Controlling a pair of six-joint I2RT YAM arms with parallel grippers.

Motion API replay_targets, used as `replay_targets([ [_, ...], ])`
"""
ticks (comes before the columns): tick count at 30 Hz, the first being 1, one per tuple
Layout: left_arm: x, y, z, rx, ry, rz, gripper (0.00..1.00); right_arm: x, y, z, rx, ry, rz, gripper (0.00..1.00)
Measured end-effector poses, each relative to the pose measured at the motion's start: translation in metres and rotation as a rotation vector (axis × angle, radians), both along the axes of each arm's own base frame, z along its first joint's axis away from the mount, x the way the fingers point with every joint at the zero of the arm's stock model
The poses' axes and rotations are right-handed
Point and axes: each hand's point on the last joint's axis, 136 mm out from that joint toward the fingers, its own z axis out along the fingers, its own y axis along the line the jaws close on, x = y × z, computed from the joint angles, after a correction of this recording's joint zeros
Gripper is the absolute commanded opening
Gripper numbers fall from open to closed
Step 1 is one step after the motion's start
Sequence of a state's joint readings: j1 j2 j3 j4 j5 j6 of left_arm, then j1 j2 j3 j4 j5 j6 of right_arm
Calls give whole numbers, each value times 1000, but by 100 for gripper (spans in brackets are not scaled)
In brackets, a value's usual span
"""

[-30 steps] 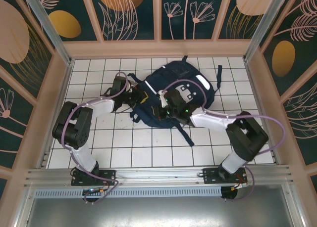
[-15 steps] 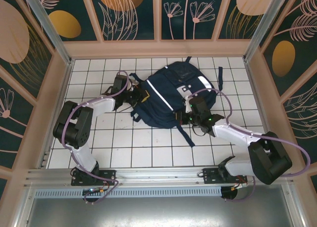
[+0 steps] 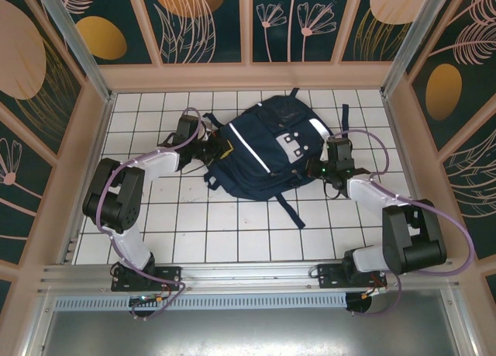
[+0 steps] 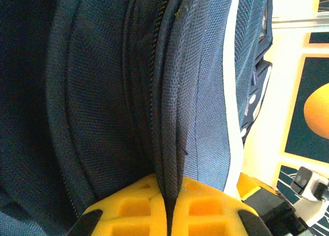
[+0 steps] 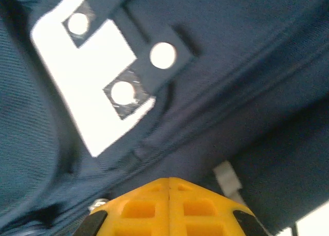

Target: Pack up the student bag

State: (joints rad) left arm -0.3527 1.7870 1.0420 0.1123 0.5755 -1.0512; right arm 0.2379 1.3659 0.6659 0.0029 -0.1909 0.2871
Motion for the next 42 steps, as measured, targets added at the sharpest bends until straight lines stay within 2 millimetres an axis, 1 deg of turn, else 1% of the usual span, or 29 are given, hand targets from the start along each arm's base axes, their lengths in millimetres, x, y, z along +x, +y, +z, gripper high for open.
replay_targets([
  [2, 0, 0, 0, -1, 0, 0, 0, -3, 10, 9, 31, -16, 44, 38],
  [5, 1, -1, 3, -4, -3, -2, 0, -13, 32, 22, 87, -33, 138, 58],
  [6, 2, -1, 4, -6, -6, -2, 0, -18, 41, 25, 108, -32, 172, 63],
  [8, 2, -1, 5, -10, -3, -3, 0, -29, 58, 26, 145, -19, 232, 66],
  [10, 2, -2, 5, -15, 2, -1, 0, -42, 73, 20, 176, 7, 284, 67],
  [11, 2, -2, 5, -16, 3, 0, 19, -50, 80, 15, 189, 25, 307, 68],
  [12, 2, -2, 5, -16, 2, -1, 52, -55, 84, 11, 199, 44, 320, 69],
  [13, 2, -2, 5, -15, 2, -3, 92, -59, 86, 6, 202, 60, 326, 70],
  [14, 2, -3, 7, -14, 0, -11, 98, -61, 86, 2, 204, 72, 326, 70],
  [16, 7, -2, 15, 5, -32, -24, 99, -60, 85, 0, 198, 74, 317, 71],
  [18, 16, 1, 28, 53, -96, -26, 99, -55, 81, 1, 178, 56, 294, 71],
  [20, 24, 14, 43, 133, -173, 1, 99, -47, 72, 2, 150, 34, 256, 71],
  [22, 30, 35, 64, 245, -270, 52, 98, -31, 53, 7, 121, 1, 179, 71],
  [23, 33, 48, 76, 312, -324, 89, 98, -20, 36, 9, 96, -22, 115, 70],
  [25, 38, 78, 100, 453, -422, 178, 99, -1, 6, 14, 48, -70, 9, 70],
  [27, 41, 114, 119, 612, -506, 288, 99, 16, -29, 19, -21, -130, -101, 70],
  [29, 36, 151, 126, 769, -560, 382, 98, 28, -54, 26, -81, -196, -171, 69],
  [31, 26, 185, 116, 923, -584, 453, 98, 37, -75, 29, -133, -251, -220, 68],
  [33, 9, 222, 91, 1098, -560, 511, 99, 43, -89, 29, -180, -298, -244, 68],
  [36, -17, 262, 53, 1284, -501, 544, 99, 44, -101, 24, -245, -382, -257, 68],
  [39, -30, 284, 35, 1348, -492, 571, 99, 40, -109, 13, -298, -430, -264, 69],
  [42, -32, 290, 34, 1357, -535, 607, 99, 37, -122, 6, -311, -474, -302, 69],
])
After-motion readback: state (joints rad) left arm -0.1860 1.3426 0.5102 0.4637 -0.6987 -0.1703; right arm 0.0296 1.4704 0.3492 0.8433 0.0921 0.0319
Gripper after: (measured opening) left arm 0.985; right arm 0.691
